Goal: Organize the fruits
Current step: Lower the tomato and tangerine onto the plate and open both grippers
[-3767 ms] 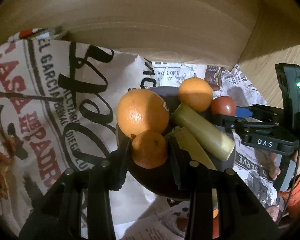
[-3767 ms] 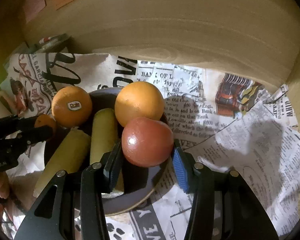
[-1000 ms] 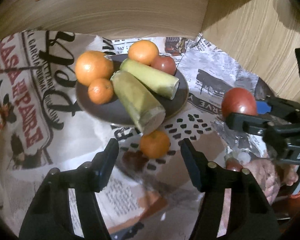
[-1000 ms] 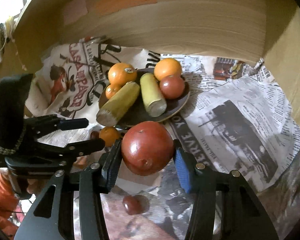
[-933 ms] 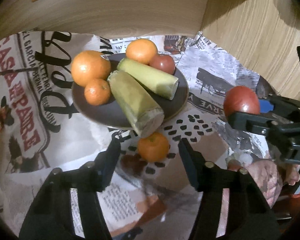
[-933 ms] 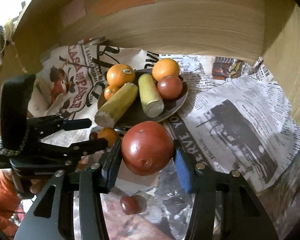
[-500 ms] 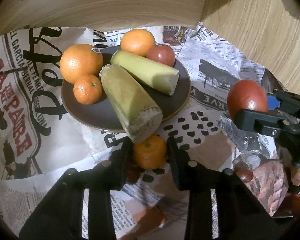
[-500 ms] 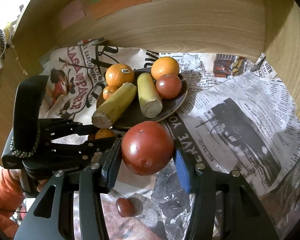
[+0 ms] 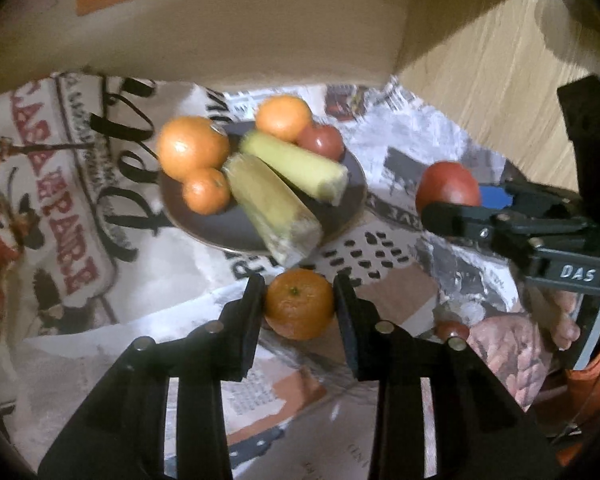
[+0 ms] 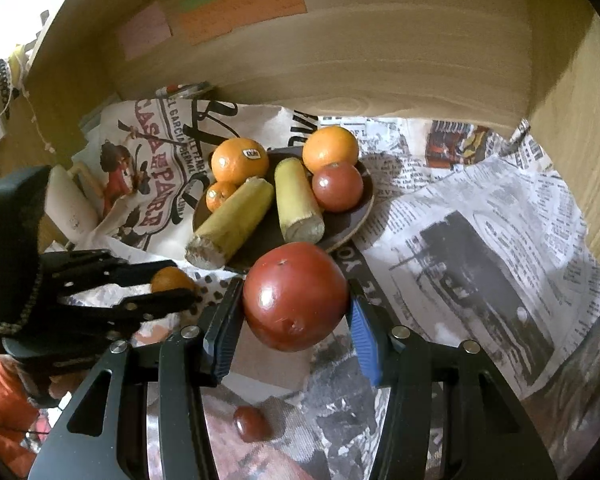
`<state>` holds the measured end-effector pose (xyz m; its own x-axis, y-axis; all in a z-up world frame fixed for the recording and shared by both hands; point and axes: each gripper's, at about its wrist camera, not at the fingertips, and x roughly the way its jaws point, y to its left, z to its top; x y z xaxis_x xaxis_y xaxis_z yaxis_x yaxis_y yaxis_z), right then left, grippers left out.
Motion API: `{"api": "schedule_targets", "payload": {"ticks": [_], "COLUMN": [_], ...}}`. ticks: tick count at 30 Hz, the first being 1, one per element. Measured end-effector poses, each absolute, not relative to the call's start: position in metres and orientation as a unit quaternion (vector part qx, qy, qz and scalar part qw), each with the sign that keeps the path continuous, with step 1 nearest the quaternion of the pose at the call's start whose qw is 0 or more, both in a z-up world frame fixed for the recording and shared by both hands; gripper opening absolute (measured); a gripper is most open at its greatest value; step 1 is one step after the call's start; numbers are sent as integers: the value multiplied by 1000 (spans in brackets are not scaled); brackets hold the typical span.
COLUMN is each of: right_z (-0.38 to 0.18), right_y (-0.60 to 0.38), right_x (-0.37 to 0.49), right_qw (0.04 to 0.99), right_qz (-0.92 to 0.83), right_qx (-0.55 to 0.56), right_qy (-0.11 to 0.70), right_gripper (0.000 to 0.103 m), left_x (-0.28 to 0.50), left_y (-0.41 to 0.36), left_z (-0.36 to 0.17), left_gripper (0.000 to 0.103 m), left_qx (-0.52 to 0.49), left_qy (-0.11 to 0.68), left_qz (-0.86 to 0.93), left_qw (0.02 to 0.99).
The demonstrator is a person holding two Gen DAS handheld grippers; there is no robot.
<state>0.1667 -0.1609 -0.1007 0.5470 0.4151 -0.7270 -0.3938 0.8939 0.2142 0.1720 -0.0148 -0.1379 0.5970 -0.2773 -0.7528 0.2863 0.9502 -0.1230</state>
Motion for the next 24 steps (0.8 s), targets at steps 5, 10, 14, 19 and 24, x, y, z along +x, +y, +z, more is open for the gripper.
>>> {"api": "schedule_targets", "payload": {"ticks": [5, 10, 14, 19, 24], "right_z": [-95, -89, -87, -84, -85], "right_y": [-154, -146, -143, -139, -130], "right_x": [174, 184, 195, 213, 235], "right_qw": [881, 884, 884, 883, 880], "right_qz": [235, 237, 237, 236, 234], "right_qx": [3, -9, -16, -24, -38], "right_qy": [410, 403, 403, 405, 411], "right_gripper": [46, 46, 46, 46, 46], "left_x": [178, 196, 211, 227, 239], "left_y": [6, 19, 23, 23, 20], "left_z": [-123, -121, -125, -132, -142], "left_gripper": [35, 35, 35, 35, 35], "left_qx": [-7, -20, -26, -29, -28], "left_qy": [404, 401, 404, 411, 419], "left_qz": [-136, -123, -118, -121, -126], "left_qw": [904, 907, 907, 903, 899]}}
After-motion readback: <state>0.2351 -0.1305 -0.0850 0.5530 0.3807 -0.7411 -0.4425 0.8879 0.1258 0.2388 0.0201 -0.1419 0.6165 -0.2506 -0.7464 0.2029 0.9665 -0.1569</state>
